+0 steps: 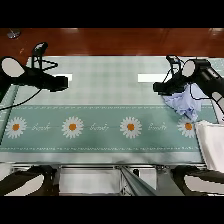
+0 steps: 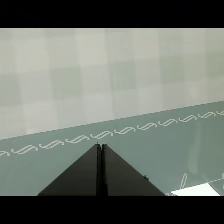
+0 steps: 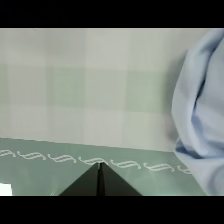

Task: Fold the shirts.

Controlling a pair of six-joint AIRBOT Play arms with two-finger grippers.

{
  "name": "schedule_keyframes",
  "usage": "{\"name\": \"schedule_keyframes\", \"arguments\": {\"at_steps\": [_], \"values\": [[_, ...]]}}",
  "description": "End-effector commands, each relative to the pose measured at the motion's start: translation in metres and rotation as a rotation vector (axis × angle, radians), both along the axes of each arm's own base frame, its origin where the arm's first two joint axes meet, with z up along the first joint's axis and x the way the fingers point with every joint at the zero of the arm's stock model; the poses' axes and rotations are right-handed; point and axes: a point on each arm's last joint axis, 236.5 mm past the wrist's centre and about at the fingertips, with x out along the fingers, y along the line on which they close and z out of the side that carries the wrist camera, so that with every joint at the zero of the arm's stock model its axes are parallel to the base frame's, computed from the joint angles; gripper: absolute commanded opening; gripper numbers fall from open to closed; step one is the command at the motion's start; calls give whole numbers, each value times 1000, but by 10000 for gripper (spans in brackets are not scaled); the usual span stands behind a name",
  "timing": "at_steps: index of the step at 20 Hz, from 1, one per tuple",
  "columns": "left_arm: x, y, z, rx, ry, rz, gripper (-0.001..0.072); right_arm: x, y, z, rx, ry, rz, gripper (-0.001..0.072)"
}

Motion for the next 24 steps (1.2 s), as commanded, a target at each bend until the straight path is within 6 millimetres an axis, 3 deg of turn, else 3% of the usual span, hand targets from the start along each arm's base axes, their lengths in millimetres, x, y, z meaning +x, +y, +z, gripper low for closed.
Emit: {"name": "schedule_keyframes", "arguments": {"at_steps": [1, 15, 20, 21, 22, 24], "values": [[0, 0, 0, 0, 1, 0, 28, 0, 0, 0, 0, 1, 0, 28], [0, 0, 0, 0, 1, 0, 28, 1, 0, 0, 0, -3, 0, 28], [16, 1, 4, -5, -59, 23, 28, 24, -3, 6, -15, -107, -4, 43], [23, 2, 6, -7, -89, 35, 28, 34, -9, 9, -42, -153, 0, 241], [31, 3, 10, -10, -124, 48, 28, 47, -16, 14, -76, -211, 4, 591], [39, 4, 13, -12, -156, 60, 28, 72, -37, 30, -154, -328, -17, 634]]}}
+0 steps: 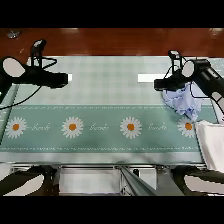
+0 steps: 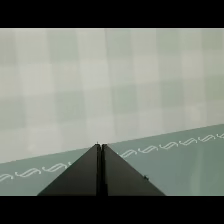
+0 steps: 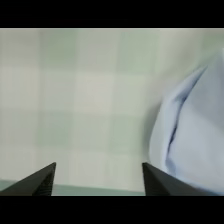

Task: Fold the shirts.

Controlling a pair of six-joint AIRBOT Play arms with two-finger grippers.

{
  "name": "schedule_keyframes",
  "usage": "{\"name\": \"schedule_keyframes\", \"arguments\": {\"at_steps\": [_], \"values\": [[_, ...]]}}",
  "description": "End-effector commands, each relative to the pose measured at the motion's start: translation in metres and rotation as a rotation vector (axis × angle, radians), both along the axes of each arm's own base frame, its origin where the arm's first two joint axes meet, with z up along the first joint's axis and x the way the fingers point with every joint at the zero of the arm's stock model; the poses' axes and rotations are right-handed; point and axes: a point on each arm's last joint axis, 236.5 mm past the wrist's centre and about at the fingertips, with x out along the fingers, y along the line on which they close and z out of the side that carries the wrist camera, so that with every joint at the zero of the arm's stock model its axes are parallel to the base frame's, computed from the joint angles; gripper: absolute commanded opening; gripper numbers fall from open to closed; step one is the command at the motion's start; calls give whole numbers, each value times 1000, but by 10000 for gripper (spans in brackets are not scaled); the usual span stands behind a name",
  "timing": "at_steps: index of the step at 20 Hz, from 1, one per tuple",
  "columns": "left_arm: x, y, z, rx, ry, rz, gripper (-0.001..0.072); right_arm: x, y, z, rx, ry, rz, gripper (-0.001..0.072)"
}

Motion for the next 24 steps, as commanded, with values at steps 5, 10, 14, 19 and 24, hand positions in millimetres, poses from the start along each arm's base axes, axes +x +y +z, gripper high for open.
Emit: {"name": "schedule_keyframes", "arguments": {"at_steps": [5, 10, 14, 19, 24], "values": [[27, 4, -10, -1, -59, 41, 702, 51, -121, 43, -191, -248, -263, 633], [26, 3, -49, 5, 45, 44, 702, -22, -204, -25, -170, 98, -547, 633], [15, 1, -72, -18, 152, 85, 702, -55, -163, -86, 8, 371, -430, 616], [-17, 20, -69, 11, 256, 37, 701, -27, -156, -41, 45, 258, -361, 28], [-50, 48, -1, 15, 150, 46, 702, 37, -141, 177, 90, -309, -249, 28]]}}
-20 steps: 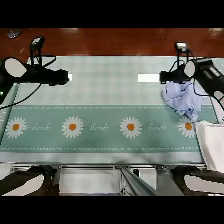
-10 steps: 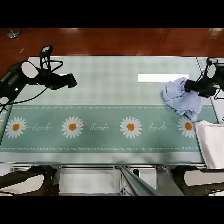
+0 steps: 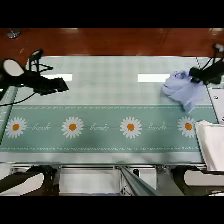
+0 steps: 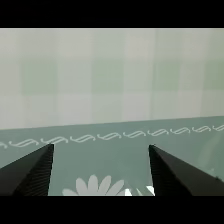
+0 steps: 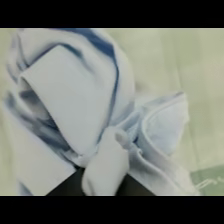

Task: Fold the shirts.

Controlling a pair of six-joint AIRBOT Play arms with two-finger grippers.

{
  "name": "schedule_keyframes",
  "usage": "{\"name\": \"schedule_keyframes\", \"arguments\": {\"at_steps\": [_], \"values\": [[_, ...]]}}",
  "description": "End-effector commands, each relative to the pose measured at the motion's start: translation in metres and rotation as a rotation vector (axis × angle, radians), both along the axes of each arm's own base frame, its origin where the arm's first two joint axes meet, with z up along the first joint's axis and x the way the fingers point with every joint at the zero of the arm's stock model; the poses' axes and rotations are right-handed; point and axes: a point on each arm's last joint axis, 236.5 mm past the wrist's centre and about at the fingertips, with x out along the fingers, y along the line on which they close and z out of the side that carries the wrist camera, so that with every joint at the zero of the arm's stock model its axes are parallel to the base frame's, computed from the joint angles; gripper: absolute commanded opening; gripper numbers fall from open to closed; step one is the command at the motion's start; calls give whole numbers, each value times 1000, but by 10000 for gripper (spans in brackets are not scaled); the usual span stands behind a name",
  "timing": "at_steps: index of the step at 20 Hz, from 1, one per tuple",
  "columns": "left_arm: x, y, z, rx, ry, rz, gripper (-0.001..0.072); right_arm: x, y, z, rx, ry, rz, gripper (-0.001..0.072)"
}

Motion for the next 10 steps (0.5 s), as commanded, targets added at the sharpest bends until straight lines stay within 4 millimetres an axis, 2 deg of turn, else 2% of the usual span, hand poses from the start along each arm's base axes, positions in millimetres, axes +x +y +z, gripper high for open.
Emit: {"name": "schedule_keyframes", "arguments": {"at_steps": [1, 3, 5, 7, 8, 10], "values": [[-37, 5, 42, 1, -72, -26, 701, 19, 20, 158, -32, -399, 89, 28], [-60, 1, 56, -17, -138, -19, 702, 4, 29, 248, -79, -610, 110, 27], [-85, -9, 61, -65, -173, -17, 702, -24, 46, 311, -137, -735, 177, 27], [-102, -25, 63, -139, -197, -15, 702, -54, 72, 345, -182, -796, 264, 27], [-108, -32, 62, -164, -199, -21, 702, -67, 87, 351, -188, -803, 309, 27], [-117, -43, 55, -189, -181, -46, 702, -91, 122, 344, -161, -756, 416, 27]]}}
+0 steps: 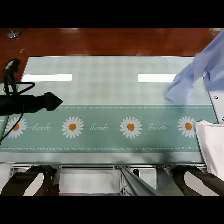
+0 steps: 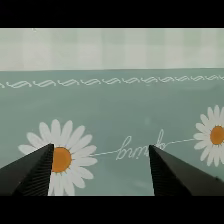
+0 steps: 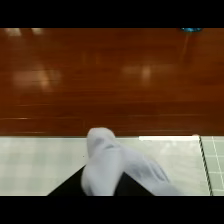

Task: Fold the shirts.

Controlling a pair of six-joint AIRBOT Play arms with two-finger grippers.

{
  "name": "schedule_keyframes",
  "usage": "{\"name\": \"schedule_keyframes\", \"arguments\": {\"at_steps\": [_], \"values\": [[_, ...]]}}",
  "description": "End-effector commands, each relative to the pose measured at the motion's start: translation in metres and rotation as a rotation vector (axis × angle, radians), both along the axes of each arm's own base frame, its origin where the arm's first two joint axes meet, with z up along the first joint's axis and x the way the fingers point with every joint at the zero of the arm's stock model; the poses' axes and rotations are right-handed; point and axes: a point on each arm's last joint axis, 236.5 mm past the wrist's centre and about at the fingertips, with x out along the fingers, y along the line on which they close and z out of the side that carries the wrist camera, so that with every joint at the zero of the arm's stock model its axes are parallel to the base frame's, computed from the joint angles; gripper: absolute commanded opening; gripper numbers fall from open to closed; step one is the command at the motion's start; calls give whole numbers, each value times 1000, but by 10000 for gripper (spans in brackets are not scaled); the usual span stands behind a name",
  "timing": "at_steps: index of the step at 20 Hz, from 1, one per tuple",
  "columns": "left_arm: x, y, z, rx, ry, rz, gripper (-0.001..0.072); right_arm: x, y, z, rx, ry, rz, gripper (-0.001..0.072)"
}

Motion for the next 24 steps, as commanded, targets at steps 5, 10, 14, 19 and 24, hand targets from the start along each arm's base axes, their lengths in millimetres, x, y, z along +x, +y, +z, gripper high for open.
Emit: {"name": "schedule_keyframes", "arguments": {"at_steps": [5, 10, 14, 19, 24], "values": [[-19, -45, -8, -90, -30, -83, 702, -68, 157, -47, -75, 187, 468, 27], [-3, -40, -13, -67, -60, -55, 701, -84, 268, -171, -19, 449, 664, 27], [-1, -41, -29, -64, -4, -55, 702, -93, 352, -273, 114, 655, 740, 28], [-6, -48, -56, -55, 103, -85, 702, -55, 385, -324, 332, 749, 645, 627], [-32, -61, -80, -56, 250, -150, 702, 19, 205, -272, 318, 689, 388, 627]]}}
